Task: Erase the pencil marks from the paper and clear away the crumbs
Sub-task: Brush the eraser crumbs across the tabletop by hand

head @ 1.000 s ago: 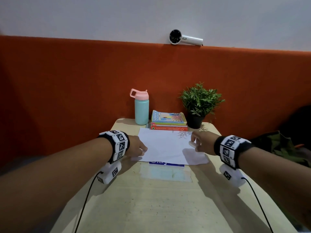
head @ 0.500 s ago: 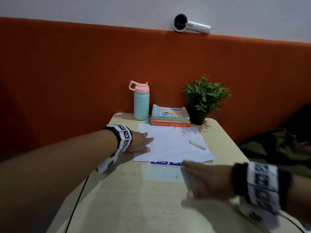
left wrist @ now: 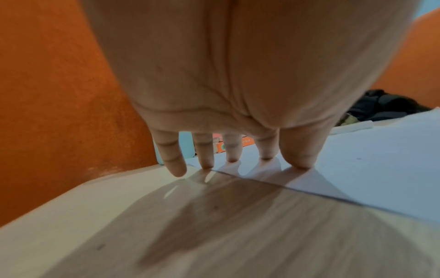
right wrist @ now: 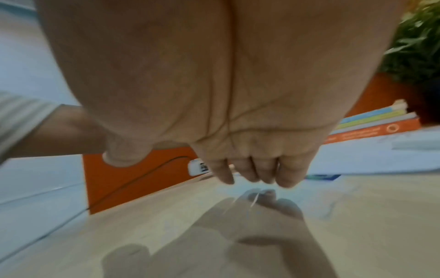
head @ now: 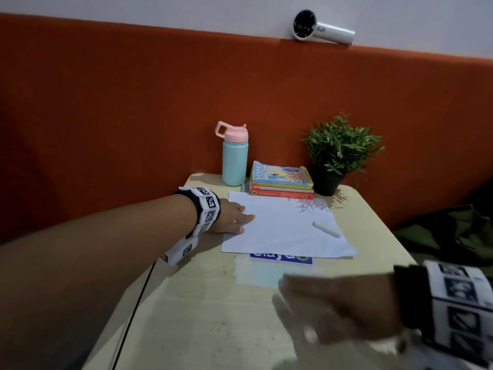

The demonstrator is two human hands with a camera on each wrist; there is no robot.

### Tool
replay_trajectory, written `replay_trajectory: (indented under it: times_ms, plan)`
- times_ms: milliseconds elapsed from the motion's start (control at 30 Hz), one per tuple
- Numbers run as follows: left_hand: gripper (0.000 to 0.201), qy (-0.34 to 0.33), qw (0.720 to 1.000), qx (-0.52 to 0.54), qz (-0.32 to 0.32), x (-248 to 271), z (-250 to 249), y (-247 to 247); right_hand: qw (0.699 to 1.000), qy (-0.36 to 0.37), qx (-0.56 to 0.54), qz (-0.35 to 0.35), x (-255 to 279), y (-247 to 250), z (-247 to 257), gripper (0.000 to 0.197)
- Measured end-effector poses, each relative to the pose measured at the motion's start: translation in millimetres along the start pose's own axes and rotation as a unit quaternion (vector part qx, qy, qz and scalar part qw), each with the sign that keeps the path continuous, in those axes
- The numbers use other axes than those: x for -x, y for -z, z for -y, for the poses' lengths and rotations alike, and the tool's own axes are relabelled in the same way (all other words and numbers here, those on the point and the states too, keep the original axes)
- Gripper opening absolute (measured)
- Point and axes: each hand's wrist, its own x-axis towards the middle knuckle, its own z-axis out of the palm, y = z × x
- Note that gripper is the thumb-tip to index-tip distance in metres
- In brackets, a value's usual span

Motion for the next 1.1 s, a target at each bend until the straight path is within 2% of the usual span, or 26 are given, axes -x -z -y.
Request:
replay_trajectory:
  times_ms: [100,133,200,233,300,367,400,433,533,600,633,700,767,800,833,867,933,967,1033,1100]
  plan:
    - [0.06,0.002,1.0,0.003,0.007,-1.1,5.4,1.6,0.991,-0.126,0.045,-0.005,-34.2,34.2,-22.8,0.123]
    - [0.061,0.003,1.0,0.003,0.009,-1.5,6.6,1.4,0.985,-0.163,0.057,0.009,-48.5,42.8,-29.6,0.126]
    - [0.062,0.007,1.0,0.005,0.005,-2.1,7.6,1.0,0.978,-0.189,0.079,0.04,-68.7,45.6,-28.1,0.114]
    - [0.063,0.008,1.0,0.005,0.003,-2.3,7.9,0.9,0.978,-0.176,0.102,0.05,-71.1,38.3,-19.6,0.109]
    - [0.064,0.005,1.0,0.008,0.001,-4.0,9.7,0.0,0.982,-0.104,0.138,0.072,-60.7,21.3,9.5,0.107]
    - [0.064,0.002,1.0,0.014,0.0,-5.1,11.7,-0.5,0.988,-0.038,0.12,0.092,-47.9,16.5,33.2,0.104]
    - [0.065,0.001,1.0,0.02,-0.004,-6.1,12.6,-1.5,0.991,-0.028,0.107,0.079,-49.7,21.7,34.8,0.101]
    - [0.064,0.001,1.0,0.022,-0.01,-6.4,12.6,-2.2,0.993,-0.042,0.096,0.061,-57.7,30.8,29.8,0.098]
    - [0.061,0.001,0.999,0.03,-0.034,-4.4,11.7,-4.4,0.983,-0.156,0.092,0.036,-95.0,62.4,5.1,0.099]
    - [0.06,-0.004,0.999,0.04,-0.037,-6.0,13.2,-5.8,0.977,-0.175,0.116,0.04,-105.4,60.5,5.1,0.102]
    - [0.059,-0.006,0.998,0.046,-0.04,-7.1,14.6,-6.4,0.977,-0.158,0.134,0.042,-102.1,50.7,13.3,0.106]
    - [0.059,-0.009,0.998,0.058,-0.039,-9.3,18.1,-8.2,0.983,-0.066,0.155,0.071,-82.5,26.8,40.8,0.117]
    - [0.06,-0.007,0.998,0.051,-0.029,-10.4,18.7,-7.3,0.987,0.007,0.131,0.094,-67.1,16.4,59.2,0.11]
    - [0.061,-0.009,0.998,0.047,-0.03,-10.1,18.6,-5.2,0.991,0.023,0.111,0.068,-67.8,19.7,59.0,0.1]
    - [0.06,-0.006,0.998,0.047,-0.034,-10.9,17.9,-5.0,0.995,0.015,0.095,0.038,-75.2,27.3,51.5,0.093]
    - [0.058,-0.001,0.998,0.044,-0.035,-10.4,16.9,-4.5,0.995,-0.026,0.092,0.03,-85.0,38.1,39.9,0.091]
    - [0.044,0.019,0.998,0.053,-0.035,-10.7,17.5,-5.0,0.986,-0.121,0.108,0.038,-105.6,55.5,20.2,0.099]
    - [0.04,0.017,0.998,0.055,-0.033,-10.0,18.3,-5.3,0.983,-0.139,0.115,0.039,-113.6,56.7,16.2,0.102]
    - [0.054,0.017,0.997,0.07,-0.027,-11.3,20.5,-5.9,0.983,-0.106,0.145,0.037,-111.5,42.7,28.2,0.107]
    - [0.066,0.019,0.997,0.076,-0.016,-13.8,23.5,-6.9,0.985,-0.007,0.158,0.065,-90.3,22.7,57.0,0.111]
